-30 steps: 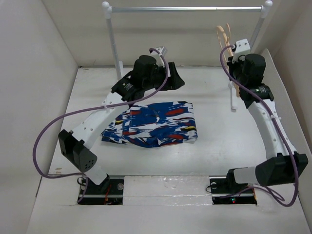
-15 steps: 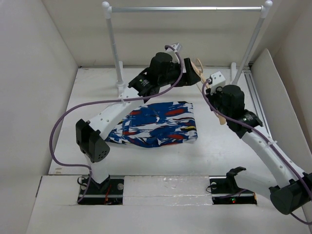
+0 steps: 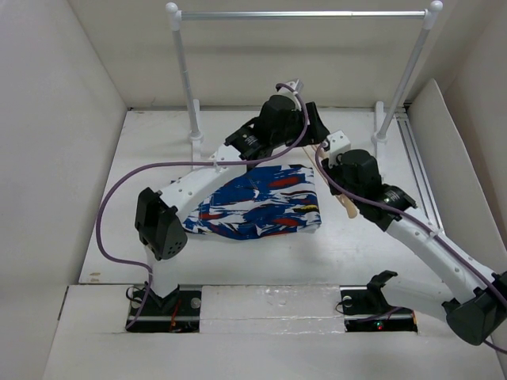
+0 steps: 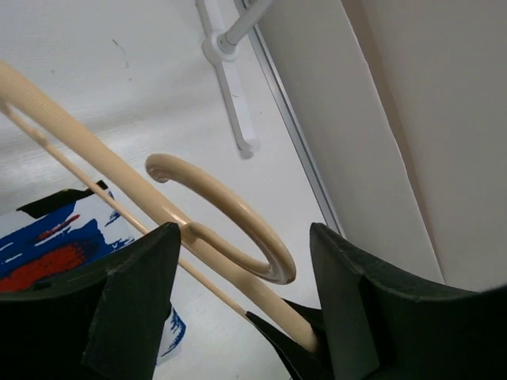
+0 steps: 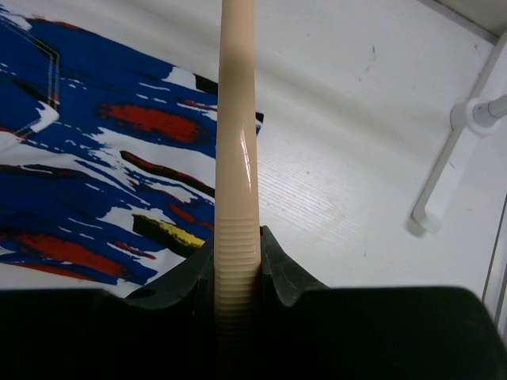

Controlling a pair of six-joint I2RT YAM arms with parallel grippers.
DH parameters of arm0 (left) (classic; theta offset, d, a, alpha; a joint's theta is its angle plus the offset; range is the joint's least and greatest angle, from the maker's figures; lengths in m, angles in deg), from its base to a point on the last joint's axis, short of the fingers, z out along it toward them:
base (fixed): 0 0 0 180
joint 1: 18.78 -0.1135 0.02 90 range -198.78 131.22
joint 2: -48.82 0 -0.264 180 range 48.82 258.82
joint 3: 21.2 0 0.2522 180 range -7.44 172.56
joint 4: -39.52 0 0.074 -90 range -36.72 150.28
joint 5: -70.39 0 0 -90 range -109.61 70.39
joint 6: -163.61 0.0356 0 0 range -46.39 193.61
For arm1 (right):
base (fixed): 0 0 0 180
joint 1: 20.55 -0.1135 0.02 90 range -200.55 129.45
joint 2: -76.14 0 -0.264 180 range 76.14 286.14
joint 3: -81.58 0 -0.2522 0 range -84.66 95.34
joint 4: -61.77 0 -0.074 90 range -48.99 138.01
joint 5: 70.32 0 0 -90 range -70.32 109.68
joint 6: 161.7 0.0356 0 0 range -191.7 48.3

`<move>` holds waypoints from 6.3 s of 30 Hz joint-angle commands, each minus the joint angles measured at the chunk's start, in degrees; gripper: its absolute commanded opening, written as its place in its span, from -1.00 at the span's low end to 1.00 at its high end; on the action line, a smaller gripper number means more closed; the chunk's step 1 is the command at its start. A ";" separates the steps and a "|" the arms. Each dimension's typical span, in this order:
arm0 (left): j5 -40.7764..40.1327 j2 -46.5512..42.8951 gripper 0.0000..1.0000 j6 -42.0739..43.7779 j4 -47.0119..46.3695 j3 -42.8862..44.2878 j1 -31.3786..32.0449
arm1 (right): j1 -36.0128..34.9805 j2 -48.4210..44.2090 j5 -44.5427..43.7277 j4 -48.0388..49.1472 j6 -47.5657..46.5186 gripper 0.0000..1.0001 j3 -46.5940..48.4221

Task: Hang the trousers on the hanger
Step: Place the trousers on the hanger, then place the hanger at the clothesline.

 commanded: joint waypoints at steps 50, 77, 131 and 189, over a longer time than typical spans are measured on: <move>-11.69 -1.03 -1.00 -19.40 -9.01 -29.33 4.85 | 12.99 -7.28 31.07 -0.33 11.84 -1.00 -8.83; -33.14 1.16 -1.00 -33.12 -6.46 -34.08 9.60 | 26.09 25.43 50.05 31.05 9.29 0.13 -17.43; -44.83 -13.25 -1.00 3.35 -3.73 -39.00 5.90 | 39.45 26.92 41.00 20.60 10.96 -1.00 -9.62; -38.59 -12.37 -1.00 9.59 17.54 14.61 8.54 | -3.35 8.19 52.25 31.75 30.65 0.19 3.31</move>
